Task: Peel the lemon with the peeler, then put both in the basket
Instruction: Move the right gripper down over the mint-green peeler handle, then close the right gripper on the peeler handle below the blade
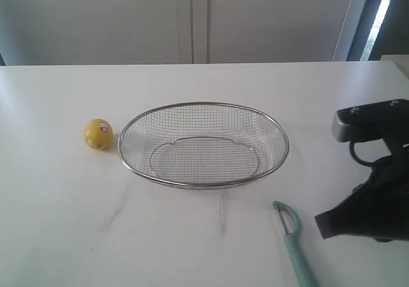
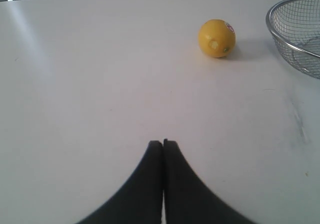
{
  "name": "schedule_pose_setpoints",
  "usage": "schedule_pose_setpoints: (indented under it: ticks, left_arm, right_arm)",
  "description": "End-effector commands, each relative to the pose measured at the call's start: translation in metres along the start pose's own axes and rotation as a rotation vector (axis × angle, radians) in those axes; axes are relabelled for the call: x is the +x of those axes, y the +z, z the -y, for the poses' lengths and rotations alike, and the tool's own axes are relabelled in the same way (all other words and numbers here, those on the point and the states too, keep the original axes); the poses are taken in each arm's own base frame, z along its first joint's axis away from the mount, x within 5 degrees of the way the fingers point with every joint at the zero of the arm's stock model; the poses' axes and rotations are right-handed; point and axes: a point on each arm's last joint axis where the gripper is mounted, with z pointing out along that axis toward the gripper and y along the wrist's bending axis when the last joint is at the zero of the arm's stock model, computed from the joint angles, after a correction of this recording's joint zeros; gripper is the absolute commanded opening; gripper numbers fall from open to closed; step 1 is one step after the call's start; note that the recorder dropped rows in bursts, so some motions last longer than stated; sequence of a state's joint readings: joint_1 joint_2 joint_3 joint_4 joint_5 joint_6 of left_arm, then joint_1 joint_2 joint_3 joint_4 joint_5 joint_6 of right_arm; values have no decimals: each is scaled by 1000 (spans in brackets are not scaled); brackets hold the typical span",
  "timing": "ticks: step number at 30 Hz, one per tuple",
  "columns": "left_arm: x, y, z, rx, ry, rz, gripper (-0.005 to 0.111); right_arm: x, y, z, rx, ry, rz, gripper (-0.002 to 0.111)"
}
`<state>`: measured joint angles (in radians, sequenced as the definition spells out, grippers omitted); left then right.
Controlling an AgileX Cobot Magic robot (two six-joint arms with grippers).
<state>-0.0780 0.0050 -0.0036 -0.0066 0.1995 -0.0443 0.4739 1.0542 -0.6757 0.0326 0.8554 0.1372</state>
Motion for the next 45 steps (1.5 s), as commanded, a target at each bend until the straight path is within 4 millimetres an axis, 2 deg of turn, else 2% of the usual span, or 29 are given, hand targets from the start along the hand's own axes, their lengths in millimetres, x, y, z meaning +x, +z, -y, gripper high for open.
schedule_pose_setpoints:
  ticks: [1, 4, 5, 8, 13, 14, 16, 17, 19, 21, 29, 34, 45]
  left_arm:
    - [1, 0, 1, 10, -8, -1, 1]
    - [1, 0, 1, 10, -8, -1, 1]
    - [1, 0, 1, 10, -8, -1, 1]
    - [1, 0, 1, 10, -8, -1, 1]
    - [1, 0, 1, 10, -8, -1, 1]
    - [1, 0, 1, 10, -8, -1, 1]
    - [1, 0, 1, 10, -8, -1, 1]
    - [1, 0, 1, 10, -8, -1, 1]
    - [1, 0, 1, 10, -8, -1, 1]
    - [1, 0, 1, 10, -8, -1, 1]
    - [1, 0, 1, 10, -8, -1, 1]
    - [1, 0, 1, 10, -8, -1, 1]
    - [1, 0, 1, 10, -8, -1, 1]
  right_arm:
    - [0, 12, -24, 26, -32, -72, 0]
    - [-6, 34, -43, 68, -94, -169, 0]
    - [-10, 48, -50, 68, -112, -188, 0]
    - [-14, 72, -55, 69, -123, -212, 0]
    - [-16, 85, -56, 81, -116, -210, 1]
    - [-17, 86, -54, 88, -118, -202, 5]
    - [-20, 86, -49, 97, -77, -196, 19]
    - [-20, 86, -45, 105, -63, -201, 30]
    - [-21, 86, -44, 105, -58, -199, 40]
    - [-22, 86, -45, 100, -56, -192, 45]
    - [-27, 89, -44, 76, -46, -138, 44]
    - [-27, 98, -36, 98, -5, -182, 44]
    - [-22, 116, -35, 118, -6, -250, 44]
